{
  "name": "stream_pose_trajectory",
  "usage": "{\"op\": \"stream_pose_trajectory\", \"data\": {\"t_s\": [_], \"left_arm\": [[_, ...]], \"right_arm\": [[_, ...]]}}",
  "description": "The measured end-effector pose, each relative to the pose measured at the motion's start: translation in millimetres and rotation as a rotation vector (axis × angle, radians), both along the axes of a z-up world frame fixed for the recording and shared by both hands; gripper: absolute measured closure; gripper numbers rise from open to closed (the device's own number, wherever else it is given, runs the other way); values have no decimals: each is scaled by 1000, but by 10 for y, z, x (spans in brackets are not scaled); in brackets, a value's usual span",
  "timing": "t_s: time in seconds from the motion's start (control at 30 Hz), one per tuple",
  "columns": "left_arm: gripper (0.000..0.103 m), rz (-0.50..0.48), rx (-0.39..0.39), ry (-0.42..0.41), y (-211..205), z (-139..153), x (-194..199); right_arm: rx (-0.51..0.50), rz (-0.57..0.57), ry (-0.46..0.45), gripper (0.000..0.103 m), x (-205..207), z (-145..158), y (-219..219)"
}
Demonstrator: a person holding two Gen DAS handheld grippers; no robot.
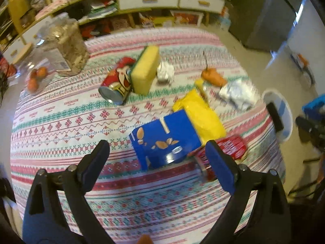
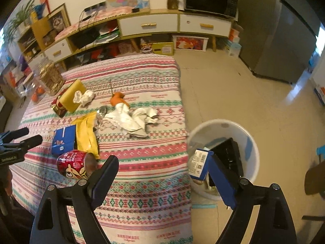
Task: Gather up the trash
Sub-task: 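Move both tools back over the table, then grasp the blue almond box with the left tool while the right tool grasps crumpled white paper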
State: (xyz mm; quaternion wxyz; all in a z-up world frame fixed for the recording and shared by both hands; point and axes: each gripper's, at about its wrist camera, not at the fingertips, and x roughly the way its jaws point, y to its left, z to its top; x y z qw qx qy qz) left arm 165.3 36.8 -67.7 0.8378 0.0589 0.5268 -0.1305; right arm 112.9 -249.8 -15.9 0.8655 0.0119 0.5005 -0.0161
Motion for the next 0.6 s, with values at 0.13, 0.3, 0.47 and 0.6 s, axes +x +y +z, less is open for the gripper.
{"op": "stream_pose_trajectory", "data": {"t_s": [0.13, 0.3, 0.47, 0.6], "left_arm": [[8, -117, 30, 21, 34, -185, 129], [8, -298, 63, 16, 45, -247, 181], [8, -432, 160, 48, -5, -440, 161], [8, -475, 239, 61, -81, -581, 188]], "right_arm": [[2, 11, 14, 13, 29, -57, 75], [16, 7, 27, 13, 43, -104, 51], [22, -2, 45, 13, 59, -153, -1], [22, -8, 57, 13, 71, -189, -22]]}}
